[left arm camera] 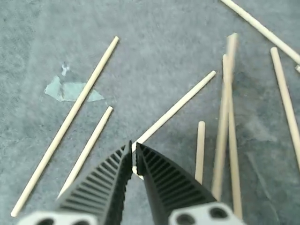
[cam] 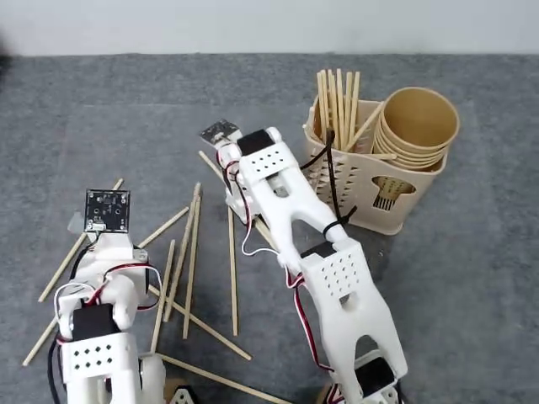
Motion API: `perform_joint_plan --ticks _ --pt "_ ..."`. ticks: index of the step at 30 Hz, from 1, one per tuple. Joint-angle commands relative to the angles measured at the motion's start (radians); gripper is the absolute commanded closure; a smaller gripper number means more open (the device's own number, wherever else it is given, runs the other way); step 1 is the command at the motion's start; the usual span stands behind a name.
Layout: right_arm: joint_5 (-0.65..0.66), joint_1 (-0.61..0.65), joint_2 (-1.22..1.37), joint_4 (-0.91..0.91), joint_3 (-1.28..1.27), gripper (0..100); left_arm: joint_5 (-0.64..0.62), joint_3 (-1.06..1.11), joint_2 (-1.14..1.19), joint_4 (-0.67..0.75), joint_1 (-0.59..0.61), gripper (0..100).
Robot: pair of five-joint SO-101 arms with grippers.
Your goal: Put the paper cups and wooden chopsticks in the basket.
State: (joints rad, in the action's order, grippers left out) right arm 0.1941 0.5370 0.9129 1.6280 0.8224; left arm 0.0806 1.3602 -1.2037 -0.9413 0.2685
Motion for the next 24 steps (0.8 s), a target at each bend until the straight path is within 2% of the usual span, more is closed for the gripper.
perform_joint_plan --ticks 1,6,17,24 --pt "0.008 0.010 -0.013 0.127 0.187 99.1 0.012 -0.008 -0.020 0.026 0.000 99" --pt "0.006 0.001 -0.021 0.170 0.341 99.1 0.012 -0.008 -0.020 0.026 0.002 99" --pt "-0.028 0.016 -0.254 0.171 0.339 99.1 0.014 -0.008 -0.020 0.026 0.003 99" --pt "-0.072 0.039 -0.538 0.170 0.161 99.1 0.014 -0.008 -0.020 0.026 0.003 99"
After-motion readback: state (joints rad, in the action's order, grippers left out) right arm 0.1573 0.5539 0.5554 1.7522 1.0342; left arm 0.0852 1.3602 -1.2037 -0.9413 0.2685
